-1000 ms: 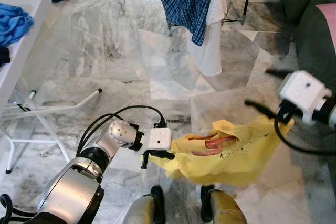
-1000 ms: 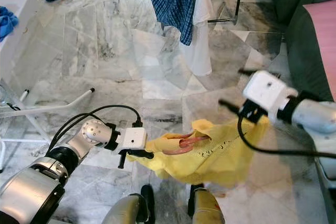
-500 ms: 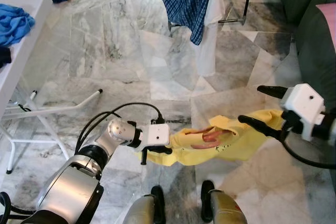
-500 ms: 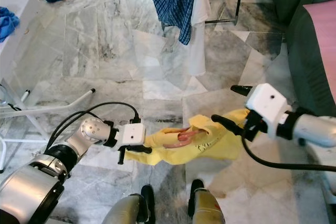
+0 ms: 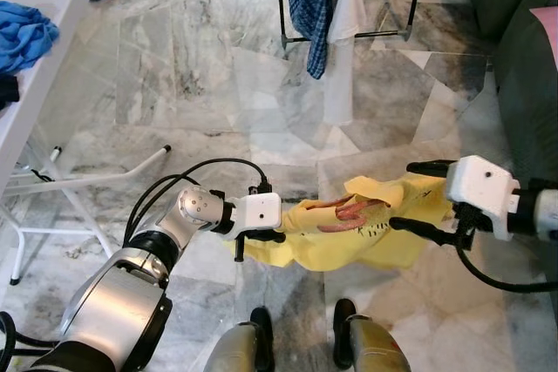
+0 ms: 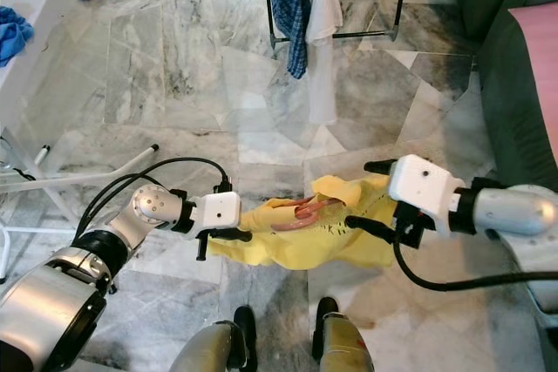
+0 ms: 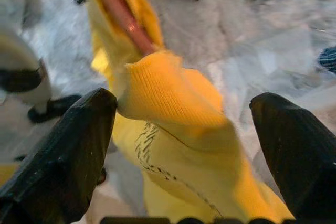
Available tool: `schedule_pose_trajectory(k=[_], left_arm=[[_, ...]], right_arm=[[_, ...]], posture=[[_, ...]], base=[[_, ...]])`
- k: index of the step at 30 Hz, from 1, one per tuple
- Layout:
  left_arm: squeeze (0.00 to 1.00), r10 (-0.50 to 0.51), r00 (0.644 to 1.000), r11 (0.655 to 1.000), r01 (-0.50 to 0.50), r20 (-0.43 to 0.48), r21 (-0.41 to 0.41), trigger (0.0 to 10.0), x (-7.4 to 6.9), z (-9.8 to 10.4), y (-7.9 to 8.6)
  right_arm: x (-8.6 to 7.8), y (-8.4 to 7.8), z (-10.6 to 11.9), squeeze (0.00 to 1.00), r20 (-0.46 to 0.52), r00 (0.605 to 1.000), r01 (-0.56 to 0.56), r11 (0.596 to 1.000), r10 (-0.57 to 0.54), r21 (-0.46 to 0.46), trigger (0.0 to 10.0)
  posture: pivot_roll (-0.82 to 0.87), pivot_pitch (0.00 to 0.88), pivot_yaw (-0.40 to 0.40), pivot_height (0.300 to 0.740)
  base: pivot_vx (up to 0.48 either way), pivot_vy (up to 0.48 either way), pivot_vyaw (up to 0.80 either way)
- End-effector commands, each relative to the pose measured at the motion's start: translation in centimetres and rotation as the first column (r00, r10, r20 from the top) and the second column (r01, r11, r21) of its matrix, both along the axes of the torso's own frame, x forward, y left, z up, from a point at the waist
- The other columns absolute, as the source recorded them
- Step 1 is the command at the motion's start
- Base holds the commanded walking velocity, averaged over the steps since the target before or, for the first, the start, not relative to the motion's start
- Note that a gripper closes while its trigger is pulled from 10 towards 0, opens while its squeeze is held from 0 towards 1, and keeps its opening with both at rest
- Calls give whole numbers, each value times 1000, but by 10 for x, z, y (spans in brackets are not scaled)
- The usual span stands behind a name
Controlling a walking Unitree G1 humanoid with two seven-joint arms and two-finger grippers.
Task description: Hang hanger
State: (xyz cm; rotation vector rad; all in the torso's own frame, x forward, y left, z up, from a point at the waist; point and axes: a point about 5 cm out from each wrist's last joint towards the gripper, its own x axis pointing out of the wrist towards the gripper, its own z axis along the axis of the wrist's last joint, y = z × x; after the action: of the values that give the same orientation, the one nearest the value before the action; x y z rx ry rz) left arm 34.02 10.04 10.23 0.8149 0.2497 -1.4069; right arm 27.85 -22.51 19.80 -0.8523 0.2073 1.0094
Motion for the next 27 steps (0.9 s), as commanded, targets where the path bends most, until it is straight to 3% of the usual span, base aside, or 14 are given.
schedule_pose_trajectory(k=[1,4,5,6,7,8,9,19,27], left_arm=[[0,-28,999,1000,28,17,3,0,0,4,2],[0,-50,999,999,50,20,19,0,0,5,1],[0,-56,998,998,55,21,22,0,0,5,1],[0,-57,998,998,57,22,22,0,0,5,1],[0,-58,998,998,58,22,23,0,0,5,0],[0,-61,998,998,60,22,24,0,0,5,0],[0,-67,998,998,66,22,24,0,0,6,-1],[0,-76,997,997,75,28,19,0,1,8,-4],[0,-75,997,997,74,34,19,0,2,9,-5]], right_arm=[[-1,6,-6,0,-23,998,-60,998,59,-33,10000],[6,14,-8,0,-30,993,-114,991,112,-76,10000],[9,17,-10,0,-48,990,-137,987,134,-79,9490],[10,18,-11,0,-50,989,-146,986,142,-84,7569],[10,18,-11,0,-49,988,-150,985,146,-88,3020],[13,19,-14,0,-52,987,-155,982,151,-104,3020],[16,18,-18,0,-62,985,-168,977,161,-131,0],[20,14,-34,0,-142,973,-205,960,180,-188,0],[26,4,-35,0,-130,979,-180,960,155,-216,0]], posture=[[-164,315,150,740],[-162,317,149,740],[-161,317,148,740],[-161,317,148,740],[-161,317,148,740],[-161,316,148,740],[-160,315,147,740],[-157,310,144,740],[-157,303,141,740]], base=[[0,0,0],[0,0,0],[0,0,0],[0,0,0],[0,0,0],[0,0,0],[0,0,0],[0,0,0],[0,0,0]])
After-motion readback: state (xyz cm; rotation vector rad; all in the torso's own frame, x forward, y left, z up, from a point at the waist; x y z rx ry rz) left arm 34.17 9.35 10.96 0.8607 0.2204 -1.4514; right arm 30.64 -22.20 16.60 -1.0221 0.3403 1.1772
